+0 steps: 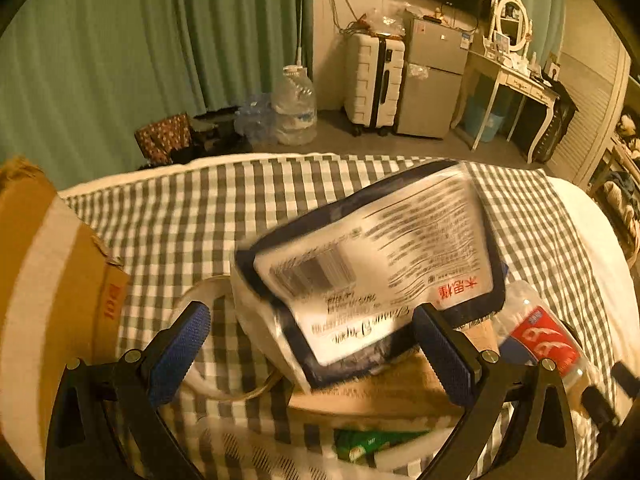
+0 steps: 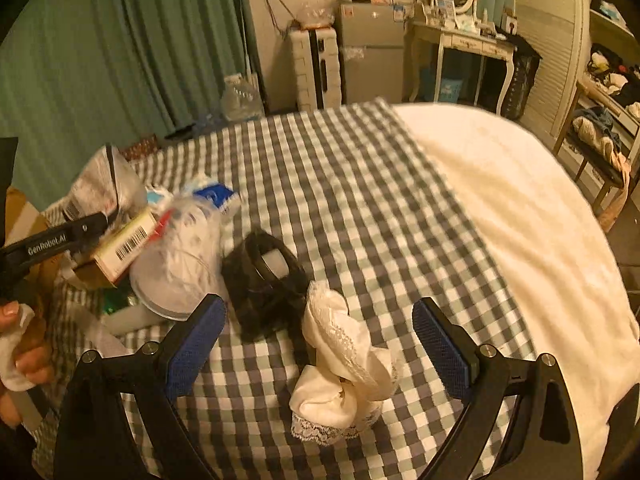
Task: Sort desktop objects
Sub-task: 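Grasp the tissue-paper packet with the left tool while the right tool grasps the white lace cloth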
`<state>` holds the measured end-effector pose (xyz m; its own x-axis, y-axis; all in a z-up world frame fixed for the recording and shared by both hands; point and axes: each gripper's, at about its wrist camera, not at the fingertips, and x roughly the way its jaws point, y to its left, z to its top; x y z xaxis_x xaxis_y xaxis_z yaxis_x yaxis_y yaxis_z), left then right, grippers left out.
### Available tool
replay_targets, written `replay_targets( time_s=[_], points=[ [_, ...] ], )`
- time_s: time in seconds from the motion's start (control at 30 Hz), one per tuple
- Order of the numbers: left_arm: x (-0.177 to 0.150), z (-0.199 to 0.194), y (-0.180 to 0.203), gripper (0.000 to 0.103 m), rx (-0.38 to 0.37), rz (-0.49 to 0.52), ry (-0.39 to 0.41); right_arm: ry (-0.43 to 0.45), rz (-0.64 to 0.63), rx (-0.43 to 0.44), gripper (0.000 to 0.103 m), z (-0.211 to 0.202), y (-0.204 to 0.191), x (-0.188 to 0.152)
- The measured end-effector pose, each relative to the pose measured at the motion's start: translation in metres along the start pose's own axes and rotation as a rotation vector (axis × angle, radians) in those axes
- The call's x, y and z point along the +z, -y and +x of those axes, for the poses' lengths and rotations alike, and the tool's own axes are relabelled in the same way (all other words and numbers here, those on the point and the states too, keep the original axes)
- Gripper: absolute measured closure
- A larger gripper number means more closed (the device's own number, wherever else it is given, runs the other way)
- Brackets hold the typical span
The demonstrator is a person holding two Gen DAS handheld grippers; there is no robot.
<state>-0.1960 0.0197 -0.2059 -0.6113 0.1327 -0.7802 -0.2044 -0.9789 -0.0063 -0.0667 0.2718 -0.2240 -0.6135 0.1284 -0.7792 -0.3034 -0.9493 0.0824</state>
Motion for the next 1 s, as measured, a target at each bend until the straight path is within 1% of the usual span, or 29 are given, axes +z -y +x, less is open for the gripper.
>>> replay_targets(
  time_s=[0.13, 0.23, 0.3, 0.37, 0.4, 0.43, 0.47, 0.5, 0.53, 0.57, 0.6, 0.63, 0.67, 0.7, 0.73, 0.83, 0.93, 1.0],
  points=[
    [-0.002, 0.008, 0.004, 0.000, 0.000, 0.012, 0.024, -0.075, -0.015, 0.007, 0.008, 0.026, -0.005, -0.006],
    [-0.001, 0.013, 0.010, 0.000, 0.011, 0.039, 0.041, -0.107, -0.036, 0.001, 0.008, 0.039, -0.010, -0.009],
    [-0.001, 0.015, 0.016, 0.006, 0.007, 0.061, 0.051, -0.114, -0.040, -0.004, 0.008, 0.043, -0.010, -0.010],
    [0.000, 0.019, 0.021, 0.031, -0.005, 0.082, 0.049, -0.123, -0.028, 0.009, 0.014, 0.046, -0.010, -0.012],
    [0.001, 0.022, 0.022, 0.039, -0.014, 0.088, 0.046, -0.128, -0.017, 0.024, 0.022, 0.047, -0.009, -0.012],
    [0.001, 0.022, 0.024, 0.052, -0.023, 0.096, 0.042, -0.134, -0.004, 0.045, 0.030, 0.047, -0.007, -0.012],
    [0.001, 0.022, 0.025, 0.056, -0.025, 0.099, 0.040, -0.133, 0.002, 0.060, 0.034, 0.046, -0.007, -0.013],
    [0.002, 0.020, 0.026, 0.056, -0.021, 0.102, 0.042, -0.131, 0.002, 0.064, 0.044, 0.045, -0.007, -0.013],
    [0.002, 0.018, 0.026, 0.056, -0.011, 0.112, 0.043, -0.127, -0.004, 0.074, 0.055, 0.044, -0.008, -0.014],
    [0.003, 0.016, 0.026, 0.052, -0.002, 0.118, 0.042, -0.124, -0.014, 0.086, 0.060, 0.042, -0.010, -0.014],
    [0.004, 0.013, 0.025, 0.047, 0.018, 0.123, 0.041, -0.123, -0.022, 0.091, 0.072, 0.040, -0.012, -0.015],
    [0.005, 0.009, 0.023, 0.029, 0.032, 0.122, 0.046, -0.124, -0.033, 0.092, 0.086, 0.039, -0.014, -0.015],
    [0.007, 0.006, 0.022, 0.013, 0.040, 0.117, 0.056, -0.130, -0.047, 0.076, 0.093, 0.039, -0.016, -0.017],
    [0.008, 0.000, 0.019, 0.010, 0.045, 0.110, 0.076, -0.138, -0.063, 0.042, 0.093, 0.039, -0.016, -0.020],
    [0.009, -0.009, 0.018, 0.009, 0.039, 0.104, 0.103, -0.143, -0.057, 0.043, 0.093, 0.040, -0.014, -0.020],
    [0.014, -0.023, 0.020, 0.004, 0.022, 0.111, 0.122, -0.140, 0.000, 0.072, 0.094, 0.032, -0.003, -0.019],
    [0.017, -0.036, 0.025, 0.003, 0.033, 0.137, 0.135, -0.116, -0.004, 0.058, 0.094, 0.025, 0.000, -0.019],
    [0.020, -0.046, 0.026, 0.002, 0.023, 0.140, 0.151, -0.103, 0.000, 0.062, 0.095, 0.018, 0.000, -0.019]
  ],
)
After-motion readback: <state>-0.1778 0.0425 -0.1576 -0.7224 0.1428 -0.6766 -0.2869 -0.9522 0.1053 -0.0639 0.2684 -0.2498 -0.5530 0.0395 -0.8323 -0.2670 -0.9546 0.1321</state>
